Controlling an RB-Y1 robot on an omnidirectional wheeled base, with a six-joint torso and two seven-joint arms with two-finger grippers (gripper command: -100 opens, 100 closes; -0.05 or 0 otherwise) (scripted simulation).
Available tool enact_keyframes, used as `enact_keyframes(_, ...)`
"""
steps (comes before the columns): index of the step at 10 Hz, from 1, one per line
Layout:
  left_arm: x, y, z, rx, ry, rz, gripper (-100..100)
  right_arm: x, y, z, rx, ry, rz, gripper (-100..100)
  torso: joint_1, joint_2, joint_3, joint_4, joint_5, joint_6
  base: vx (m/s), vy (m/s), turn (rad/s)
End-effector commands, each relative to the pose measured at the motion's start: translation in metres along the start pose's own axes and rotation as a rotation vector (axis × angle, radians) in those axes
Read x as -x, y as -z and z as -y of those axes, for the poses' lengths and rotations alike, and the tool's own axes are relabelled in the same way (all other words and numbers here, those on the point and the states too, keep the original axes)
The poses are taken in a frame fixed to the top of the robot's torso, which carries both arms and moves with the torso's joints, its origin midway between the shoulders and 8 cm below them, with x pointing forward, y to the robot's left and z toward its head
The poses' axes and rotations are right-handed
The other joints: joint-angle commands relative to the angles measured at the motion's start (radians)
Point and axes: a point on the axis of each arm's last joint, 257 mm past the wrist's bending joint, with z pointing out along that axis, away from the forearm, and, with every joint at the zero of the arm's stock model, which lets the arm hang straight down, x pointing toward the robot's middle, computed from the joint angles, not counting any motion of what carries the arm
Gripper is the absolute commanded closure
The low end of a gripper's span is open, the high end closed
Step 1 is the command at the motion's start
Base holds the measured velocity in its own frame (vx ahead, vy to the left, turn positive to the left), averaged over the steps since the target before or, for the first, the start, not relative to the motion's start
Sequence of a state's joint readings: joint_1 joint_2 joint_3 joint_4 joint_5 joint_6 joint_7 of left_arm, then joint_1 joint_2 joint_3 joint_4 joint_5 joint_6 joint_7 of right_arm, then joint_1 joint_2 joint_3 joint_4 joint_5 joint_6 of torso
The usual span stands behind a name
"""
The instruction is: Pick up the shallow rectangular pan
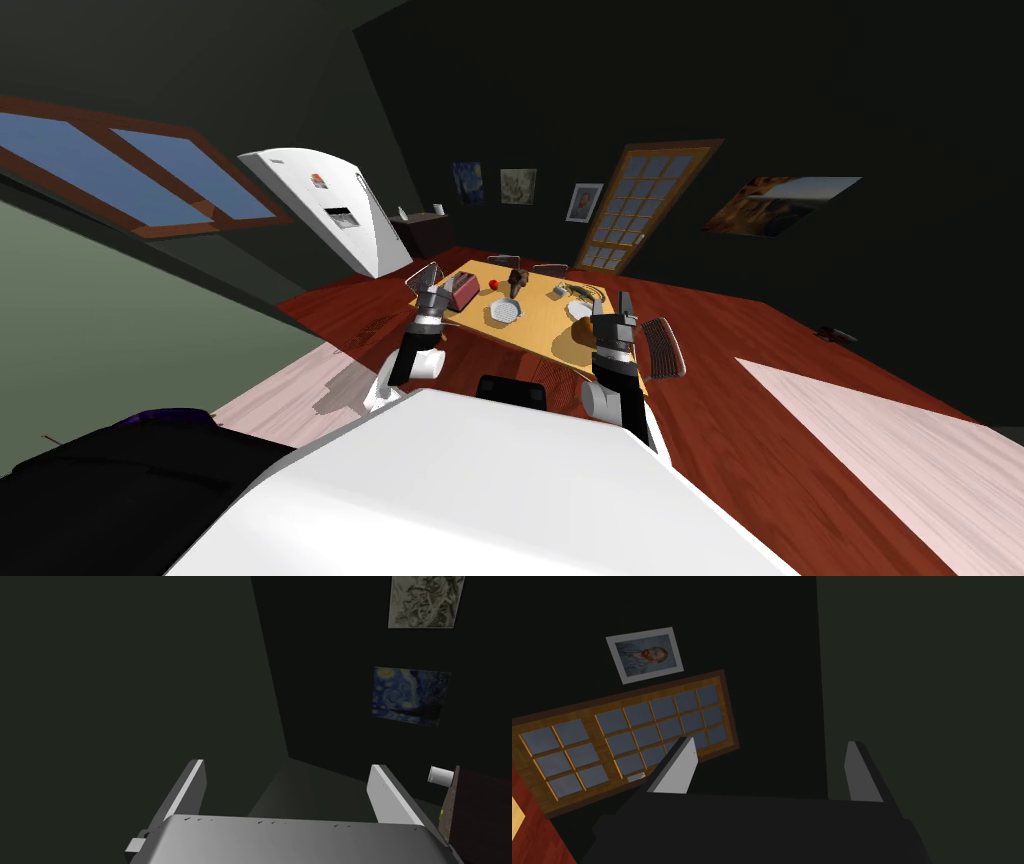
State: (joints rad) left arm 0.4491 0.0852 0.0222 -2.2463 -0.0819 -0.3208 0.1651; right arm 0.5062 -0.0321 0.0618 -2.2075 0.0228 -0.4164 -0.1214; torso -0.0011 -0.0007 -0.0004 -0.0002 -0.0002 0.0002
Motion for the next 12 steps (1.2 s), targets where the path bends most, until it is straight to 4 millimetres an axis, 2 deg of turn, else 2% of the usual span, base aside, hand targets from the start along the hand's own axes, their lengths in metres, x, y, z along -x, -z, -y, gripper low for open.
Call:
enact_keyframes(1, 0.002, 0.000, -0.021, 0.051, -0.021, -0.016, -100, 0.000, 0.000, 0.000, 0.000, 0.000, 0.000, 0, 0.000, 0.000, 0.000, 0.000, 0.000, 0.000, 0.007, -0.029, -0.052)
enact_keyframes(8, 0.022, -0.002, -0.127, 0.305, -0.089, -0.006, -100, 0.000, 0.000, 0.000, 0.000, 0.000, 0.000, 0, -0.001, -0.001, 0.000, 0.000, 0.000, 0.000, 0.012, -0.034, -0.062)
enact_keyframes(9, 0.026, 0.000, -0.144, 0.348, -0.095, 0.002, -100, 0.000, 0.000, 0.000, 0.000, 0.000, 0.000, 0, -0.001, -0.001, -0.001, 0.000, 0.000, 0.000, 0.015, -0.047, -0.082)
enact_keyframes(10, 0.027, 0.003, -0.151, 0.364, -0.095, 0.004, -100, 0.000, 0.000, 0.000, 0.000, 0.000, 0.000, 0, -0.002, -0.001, 0.000, 0.000, 0.000, 0.000, 0.007, -0.030, -0.021)
enact_keyframes(12, 0.035, 0.007, -0.183, 0.446, -0.106, 0.020, -100, 0.000, 0.000, 0.000, 0.000, 0.000, 0.000, 0, 0.000, 0.000, 0.000, 0.000, 0.000, 0.000, 0.005, -0.026, -0.055)
